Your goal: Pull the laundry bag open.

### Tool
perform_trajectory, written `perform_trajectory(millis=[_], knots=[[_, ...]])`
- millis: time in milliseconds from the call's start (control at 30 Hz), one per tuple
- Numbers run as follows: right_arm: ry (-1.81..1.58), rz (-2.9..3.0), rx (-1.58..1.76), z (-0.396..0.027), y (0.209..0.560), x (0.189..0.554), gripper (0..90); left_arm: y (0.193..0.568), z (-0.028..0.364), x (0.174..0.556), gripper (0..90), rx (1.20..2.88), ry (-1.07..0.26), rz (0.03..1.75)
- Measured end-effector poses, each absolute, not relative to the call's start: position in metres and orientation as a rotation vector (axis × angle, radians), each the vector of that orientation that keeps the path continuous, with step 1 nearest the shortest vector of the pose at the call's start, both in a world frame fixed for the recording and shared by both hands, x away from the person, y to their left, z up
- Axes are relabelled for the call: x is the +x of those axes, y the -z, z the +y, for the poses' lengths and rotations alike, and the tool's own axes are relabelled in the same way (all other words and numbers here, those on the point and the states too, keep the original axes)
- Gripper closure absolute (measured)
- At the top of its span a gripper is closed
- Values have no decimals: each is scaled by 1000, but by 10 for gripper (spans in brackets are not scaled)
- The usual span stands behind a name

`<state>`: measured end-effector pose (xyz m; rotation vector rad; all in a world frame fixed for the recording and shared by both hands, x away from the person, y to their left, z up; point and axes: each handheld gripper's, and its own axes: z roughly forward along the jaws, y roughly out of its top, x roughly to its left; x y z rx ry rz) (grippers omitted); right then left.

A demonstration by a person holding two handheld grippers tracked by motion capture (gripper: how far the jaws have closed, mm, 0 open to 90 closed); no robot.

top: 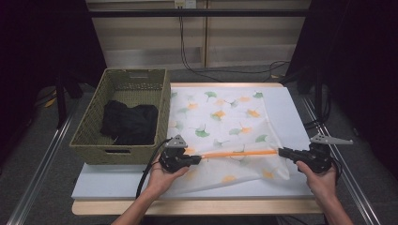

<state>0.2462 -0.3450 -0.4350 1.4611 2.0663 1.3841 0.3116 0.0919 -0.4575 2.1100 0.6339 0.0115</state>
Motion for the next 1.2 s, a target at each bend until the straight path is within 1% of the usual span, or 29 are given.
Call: perform_trajectory(millis=[133,400,700,1033,1100,1200], knots=[[-1387,2068,1459,-345,435,246,853,458,94,311,900,2131,-25,627],[-1387,2071,1460,-345,435,246,853,455,102,305,900,2102,-8,635],[-1382,2071,1459,-343,436,247,853,453,110,299,900,2115,-15,635],[-1377,2073,1458,-344,436,247,853,455,119,301,900,2097,-15,663],[-1379,2073,1458,-344,436,247,853,454,120,301,900,2122,-41,653],[-1378,2076,1459,-343,436,247,853,455,122,302,900,2125,-35,659]])
